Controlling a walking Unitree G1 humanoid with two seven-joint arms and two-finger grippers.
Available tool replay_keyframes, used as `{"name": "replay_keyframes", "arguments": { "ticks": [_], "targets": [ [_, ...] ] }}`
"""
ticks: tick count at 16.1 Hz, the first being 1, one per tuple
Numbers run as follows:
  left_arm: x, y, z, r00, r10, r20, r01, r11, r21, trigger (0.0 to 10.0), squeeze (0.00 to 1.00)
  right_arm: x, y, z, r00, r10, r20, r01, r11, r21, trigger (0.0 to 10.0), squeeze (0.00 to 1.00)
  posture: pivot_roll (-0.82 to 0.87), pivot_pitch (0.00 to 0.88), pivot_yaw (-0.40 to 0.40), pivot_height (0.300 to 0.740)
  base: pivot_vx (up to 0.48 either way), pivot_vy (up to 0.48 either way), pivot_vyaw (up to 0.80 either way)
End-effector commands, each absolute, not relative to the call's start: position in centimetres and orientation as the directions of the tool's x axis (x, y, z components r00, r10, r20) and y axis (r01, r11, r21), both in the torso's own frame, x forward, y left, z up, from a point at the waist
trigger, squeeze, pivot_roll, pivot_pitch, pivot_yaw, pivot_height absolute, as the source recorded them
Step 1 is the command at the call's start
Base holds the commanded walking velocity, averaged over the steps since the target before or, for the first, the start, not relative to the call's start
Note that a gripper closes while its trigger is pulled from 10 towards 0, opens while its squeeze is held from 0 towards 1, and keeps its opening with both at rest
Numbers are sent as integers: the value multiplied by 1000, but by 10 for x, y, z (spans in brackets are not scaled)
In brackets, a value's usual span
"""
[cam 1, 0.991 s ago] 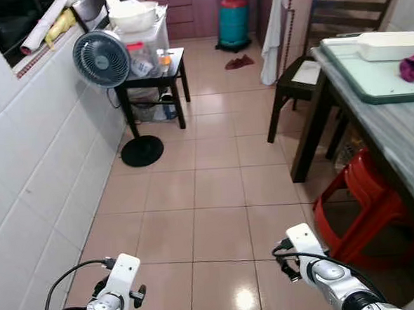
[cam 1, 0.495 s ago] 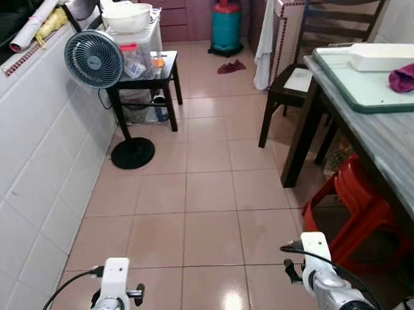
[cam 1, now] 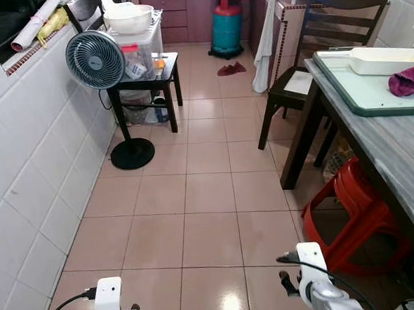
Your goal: Setting the table
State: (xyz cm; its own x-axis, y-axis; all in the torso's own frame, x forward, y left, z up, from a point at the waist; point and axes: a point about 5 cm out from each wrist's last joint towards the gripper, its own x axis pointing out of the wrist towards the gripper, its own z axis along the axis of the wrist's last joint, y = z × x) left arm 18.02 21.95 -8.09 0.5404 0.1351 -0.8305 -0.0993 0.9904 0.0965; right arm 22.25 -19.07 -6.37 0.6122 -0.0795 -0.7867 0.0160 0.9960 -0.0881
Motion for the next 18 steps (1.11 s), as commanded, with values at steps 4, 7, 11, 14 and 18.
{"name": "replay_keyframes", "arguments": {
  "ticks": [4,7,11,14,18],
  "targets": [
    [181,216,-81,533,125,-837,-106,991,81,10000,0,215,-192,-68,599,-82,-796,16,996,-90,10000,0,-80,41,7,740,0,0,0],
    [181,212,-83,531,125,-838,-95,992,88,10000,0,210,-193,-71,586,-81,-807,-1,995,-101,10000,0,-80,47,8,740,0,82,0],
    [169,208,-88,520,122,-846,-90,992,88,10000,0,208,-193,-72,581,-78,-810,-19,994,-110,10000,0,-79,65,8,740,0,421,0],
    [161,207,-92,506,126,-854,-91,992,92,10000,0,205,-194,-73,575,-81,-814,-32,992,-122,10000,0,-79,69,4,740,0,480,0],
    [167,208,-89,511,122,-851,-67,992,102,10000,0,203,-196,-74,569,-86,-818,-46,990,-136,10000,0,-79,73,4,740,0,480,0]
  ]
}}
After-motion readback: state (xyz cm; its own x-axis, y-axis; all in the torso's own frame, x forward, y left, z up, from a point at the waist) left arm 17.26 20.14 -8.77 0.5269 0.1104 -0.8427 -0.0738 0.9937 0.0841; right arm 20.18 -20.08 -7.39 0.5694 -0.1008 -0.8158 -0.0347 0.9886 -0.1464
